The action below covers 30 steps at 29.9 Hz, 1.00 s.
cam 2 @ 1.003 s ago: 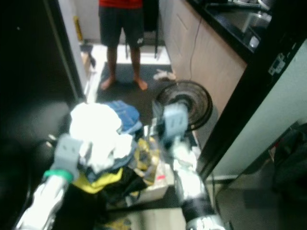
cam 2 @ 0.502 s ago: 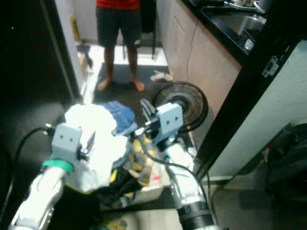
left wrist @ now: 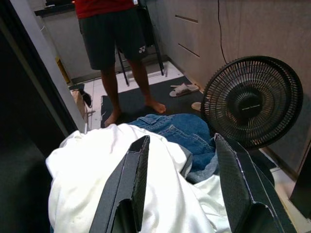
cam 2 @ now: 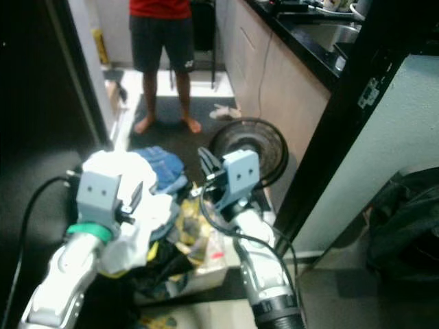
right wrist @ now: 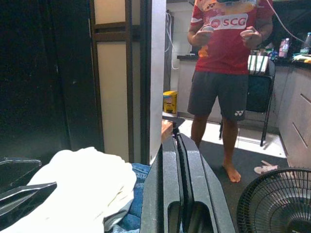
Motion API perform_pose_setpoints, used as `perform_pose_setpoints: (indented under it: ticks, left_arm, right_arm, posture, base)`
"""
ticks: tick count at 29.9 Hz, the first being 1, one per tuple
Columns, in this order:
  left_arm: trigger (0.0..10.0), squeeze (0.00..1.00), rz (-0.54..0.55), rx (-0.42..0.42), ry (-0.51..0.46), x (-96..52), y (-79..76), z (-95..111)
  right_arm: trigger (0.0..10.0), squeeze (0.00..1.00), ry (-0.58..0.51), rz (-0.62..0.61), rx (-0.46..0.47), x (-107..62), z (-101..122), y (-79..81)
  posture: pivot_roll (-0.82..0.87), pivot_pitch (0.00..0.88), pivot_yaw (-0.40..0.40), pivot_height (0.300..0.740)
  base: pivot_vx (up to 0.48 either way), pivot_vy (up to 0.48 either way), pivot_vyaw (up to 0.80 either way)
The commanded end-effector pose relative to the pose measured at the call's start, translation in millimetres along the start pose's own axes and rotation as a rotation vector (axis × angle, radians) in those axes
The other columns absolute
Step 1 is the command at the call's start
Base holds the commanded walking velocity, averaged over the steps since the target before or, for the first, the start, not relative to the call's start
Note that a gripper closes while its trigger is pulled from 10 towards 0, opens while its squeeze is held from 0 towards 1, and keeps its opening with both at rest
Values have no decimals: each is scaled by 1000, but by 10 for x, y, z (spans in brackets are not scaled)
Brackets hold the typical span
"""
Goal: Clothes washing
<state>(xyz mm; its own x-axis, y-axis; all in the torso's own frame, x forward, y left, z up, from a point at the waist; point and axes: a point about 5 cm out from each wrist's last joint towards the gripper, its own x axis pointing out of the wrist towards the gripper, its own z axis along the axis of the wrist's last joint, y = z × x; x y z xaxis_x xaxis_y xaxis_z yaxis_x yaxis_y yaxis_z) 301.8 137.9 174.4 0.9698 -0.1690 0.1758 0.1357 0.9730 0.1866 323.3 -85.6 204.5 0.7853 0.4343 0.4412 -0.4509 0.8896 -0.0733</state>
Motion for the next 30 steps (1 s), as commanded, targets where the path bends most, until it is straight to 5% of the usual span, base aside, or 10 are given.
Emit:
perform_pose_setpoints:
  ticks: [1,30]
  left_arm:
    - [10000,0,11,-7,-2,1,6,26]
    - [10000,0,19,47,-15,-6,26,66]
  right_arm:
    - [10000,0,12,2,11,-22,-11,15]
    - [10000,0,40,-3,10,-34,-33,0]
  posture:
    - [54,73,1,740]
    - [54,71,0,740]
  base:
    - [0,0,0]
    - [0,-1,0]
